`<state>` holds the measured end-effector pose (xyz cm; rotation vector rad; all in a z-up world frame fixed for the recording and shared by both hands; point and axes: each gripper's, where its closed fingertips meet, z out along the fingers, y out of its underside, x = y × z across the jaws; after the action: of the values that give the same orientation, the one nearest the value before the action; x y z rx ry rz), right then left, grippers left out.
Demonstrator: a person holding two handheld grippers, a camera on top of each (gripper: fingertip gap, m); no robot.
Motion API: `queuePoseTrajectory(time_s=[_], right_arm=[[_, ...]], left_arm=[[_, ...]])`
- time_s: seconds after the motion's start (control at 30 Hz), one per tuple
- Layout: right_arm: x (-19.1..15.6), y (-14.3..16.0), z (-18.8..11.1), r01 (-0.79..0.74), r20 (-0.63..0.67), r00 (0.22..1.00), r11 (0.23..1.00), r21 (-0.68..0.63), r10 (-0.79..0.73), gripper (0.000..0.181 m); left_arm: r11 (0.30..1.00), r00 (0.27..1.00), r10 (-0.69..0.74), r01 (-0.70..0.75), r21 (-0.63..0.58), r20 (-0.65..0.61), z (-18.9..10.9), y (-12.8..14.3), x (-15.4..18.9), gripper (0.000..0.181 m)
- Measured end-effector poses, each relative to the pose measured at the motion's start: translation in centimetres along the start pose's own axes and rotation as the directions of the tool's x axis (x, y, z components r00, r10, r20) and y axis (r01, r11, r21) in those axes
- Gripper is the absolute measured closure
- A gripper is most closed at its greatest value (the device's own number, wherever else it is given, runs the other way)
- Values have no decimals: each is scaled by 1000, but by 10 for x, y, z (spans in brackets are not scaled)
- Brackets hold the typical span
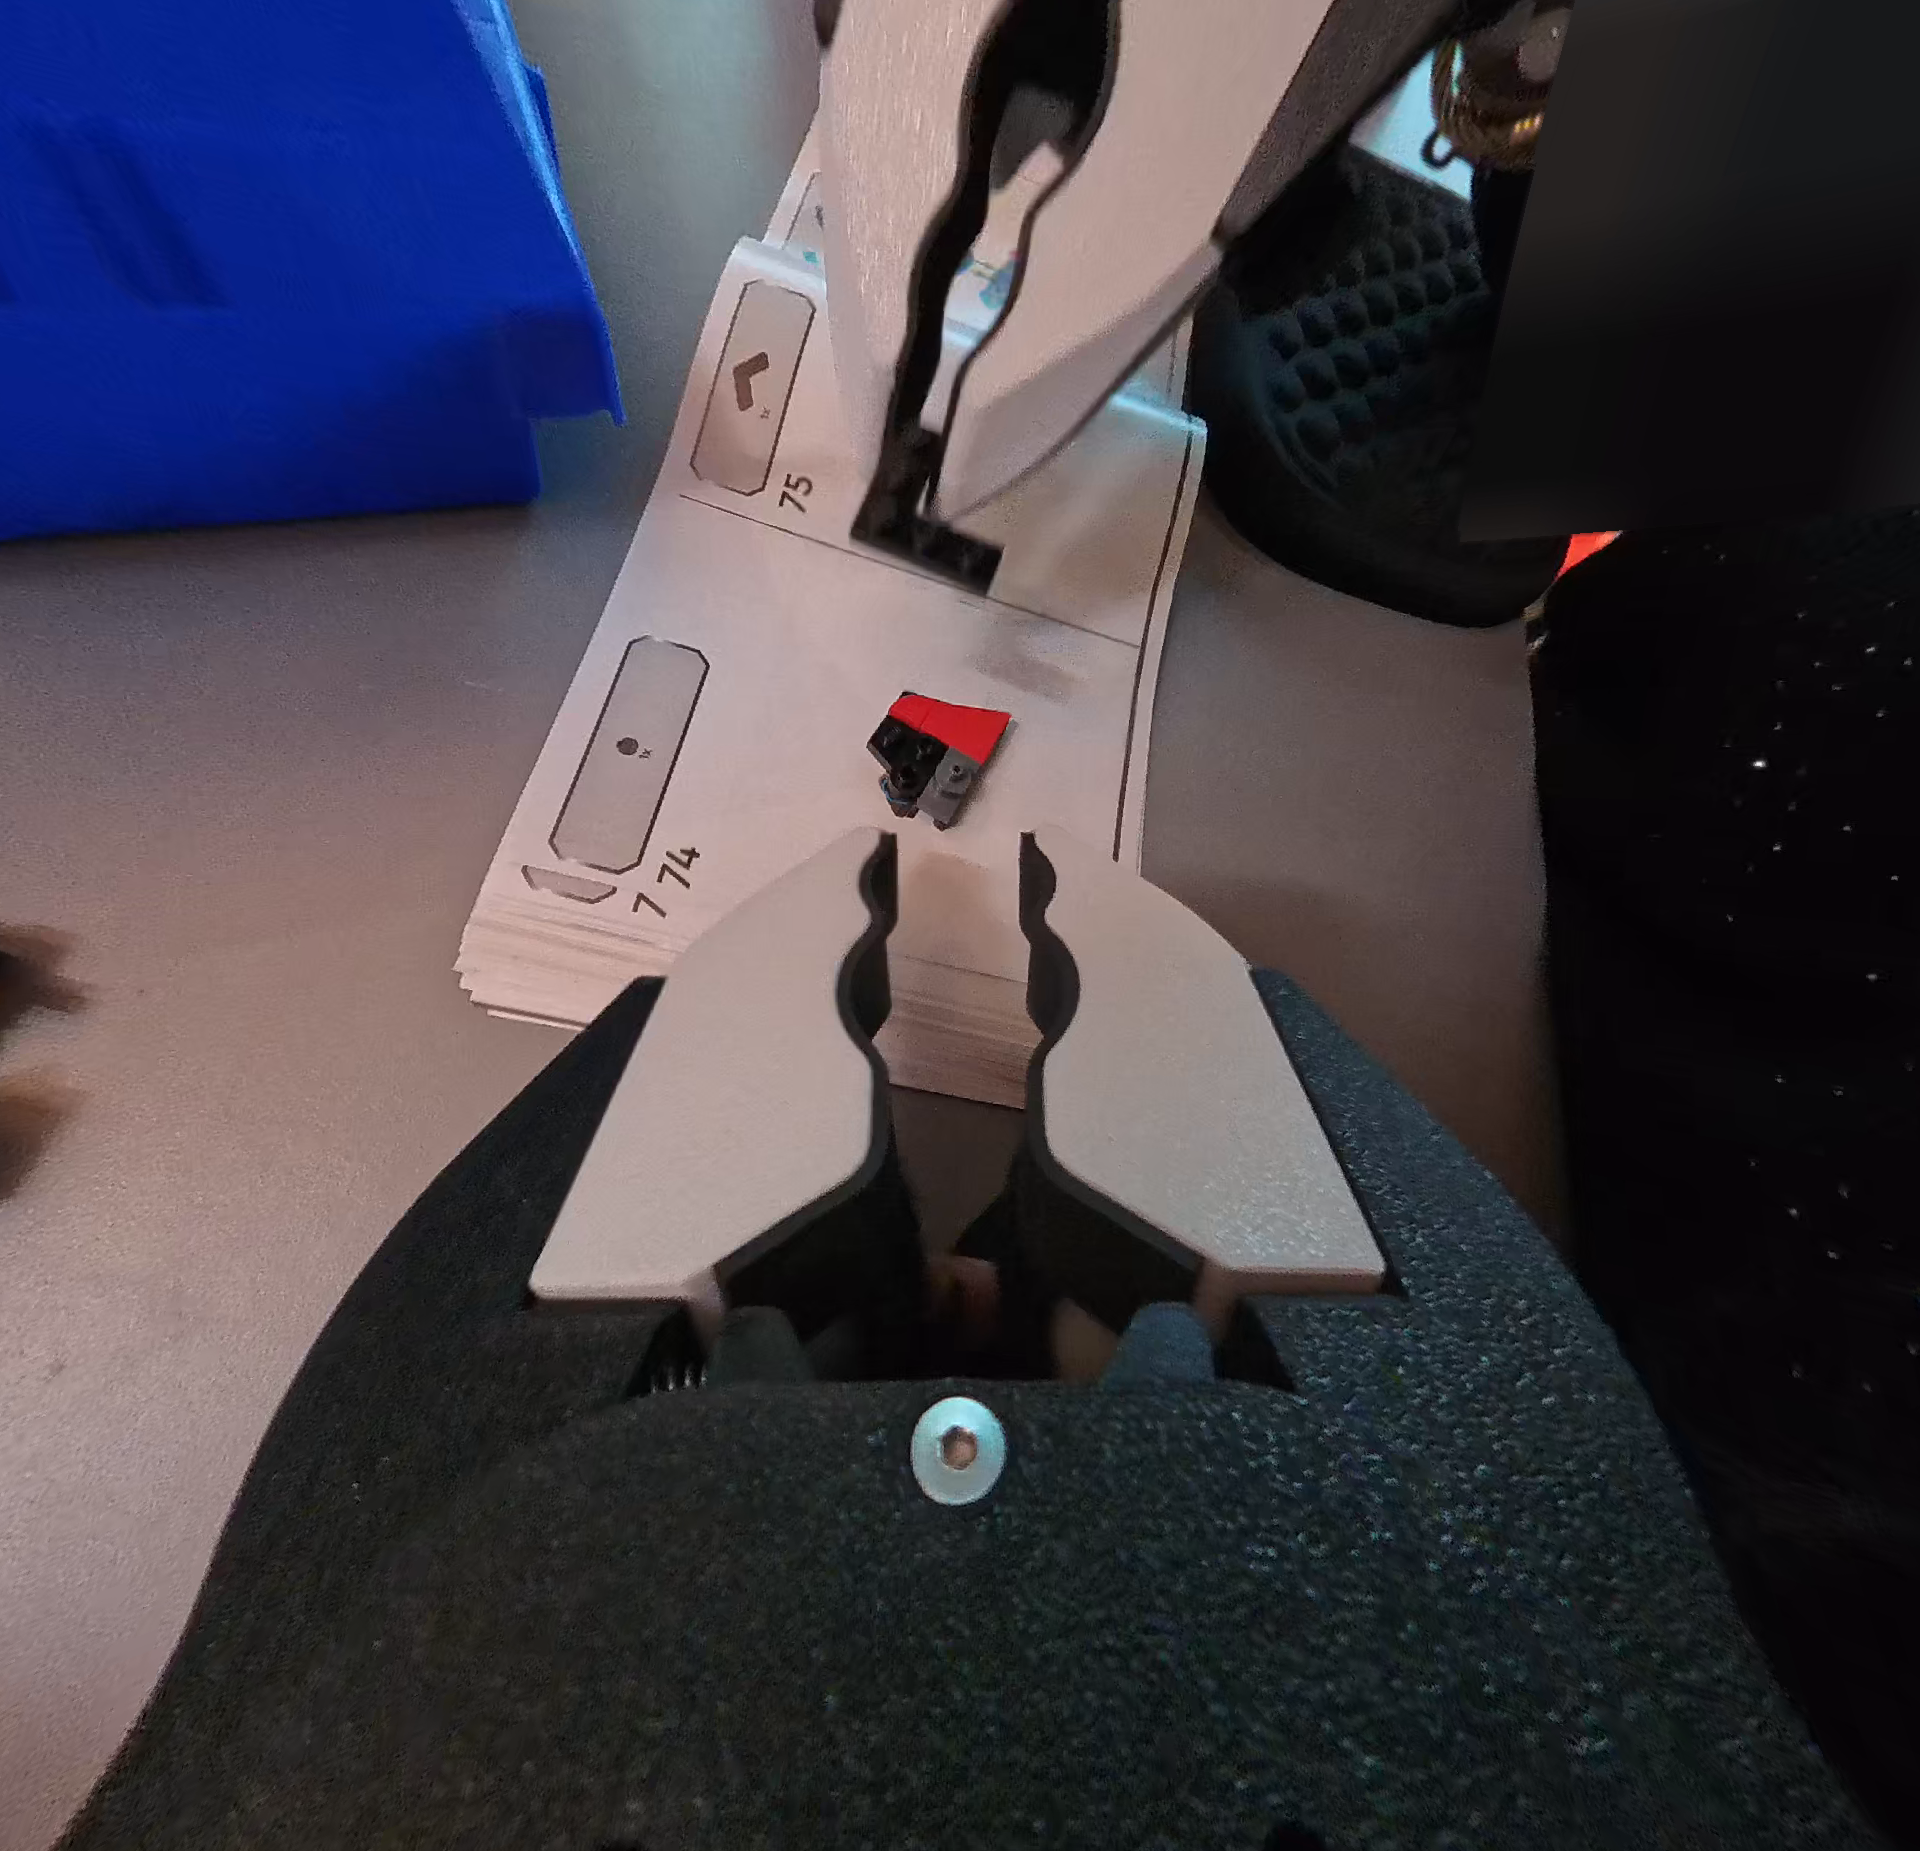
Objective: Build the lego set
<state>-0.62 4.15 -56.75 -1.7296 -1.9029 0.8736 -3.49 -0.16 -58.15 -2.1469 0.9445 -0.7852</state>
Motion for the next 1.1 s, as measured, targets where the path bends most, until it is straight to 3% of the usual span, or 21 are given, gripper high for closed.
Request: queuePoseTrajectory(time_s=[0.13,0.23,0.43,0.57,1.1], right_arm=[[2,11,18,-41,-76,997,993,-114,33,173],[1,10,20,-59,-73,996,992,-108,52,173],[28,-5,-39,-140,-148,978,989,48,146,173],[35,-3,-62,-134,-219,965,989,62,145,173],[25,3,-45,-157,-171,971,986,55,165,173]], left_arm=[[1000,999,16,-17,16,38,-1,-3,-8,168],[999,997,29,-30,14,68,-3,-4,-12,172],[997,997,29,-33,66,70,-5,-10,-12,172],[997,997,37,-42,69,64,-3,-11,-9,173],[997,996,55,-59,59,63,0,-7,-9,174]])
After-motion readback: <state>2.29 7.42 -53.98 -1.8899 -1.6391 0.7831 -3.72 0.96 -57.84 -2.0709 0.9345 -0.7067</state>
